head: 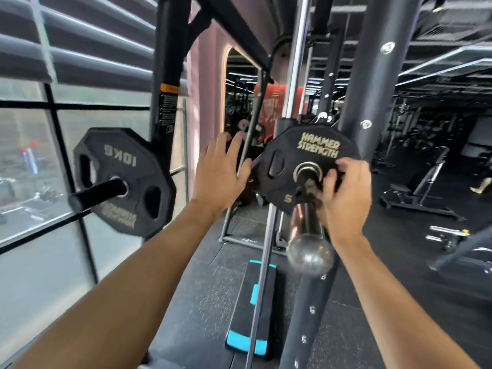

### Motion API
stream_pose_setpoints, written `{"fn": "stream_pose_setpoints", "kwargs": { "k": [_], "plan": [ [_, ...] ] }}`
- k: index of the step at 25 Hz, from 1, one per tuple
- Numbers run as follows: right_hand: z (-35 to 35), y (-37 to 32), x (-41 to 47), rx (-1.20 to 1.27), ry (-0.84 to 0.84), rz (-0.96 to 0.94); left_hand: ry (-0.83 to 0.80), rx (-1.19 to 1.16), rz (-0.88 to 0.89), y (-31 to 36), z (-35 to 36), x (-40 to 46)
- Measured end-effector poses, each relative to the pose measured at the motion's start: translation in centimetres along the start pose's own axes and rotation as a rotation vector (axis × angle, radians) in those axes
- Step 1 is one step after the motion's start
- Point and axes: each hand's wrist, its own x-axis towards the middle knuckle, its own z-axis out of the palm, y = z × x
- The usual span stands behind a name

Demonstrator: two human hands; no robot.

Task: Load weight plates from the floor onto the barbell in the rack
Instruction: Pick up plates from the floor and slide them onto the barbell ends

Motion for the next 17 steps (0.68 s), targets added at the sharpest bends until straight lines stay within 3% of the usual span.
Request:
{"fn": "stream_pose_setpoints", "kwargs": {
  "k": [3,7,17],
  "plan": [
    [-0.8,-0.5,0.1,0.141,-0.057,-0.081,0.011,0.094,0.051,-1.9,-2.7,-1.2],
    [-1.8,-2.1,3.6,0.095,-0.214,-0.187,0.011,0.126,0.058,-1.5,-5.1,-1.5],
    [-3.0,-0.9,-2.4,-0.002,-0.199,0.012,-0.091,0.136,0.123,5.6,-5.2,-3.0]
  ]
}}
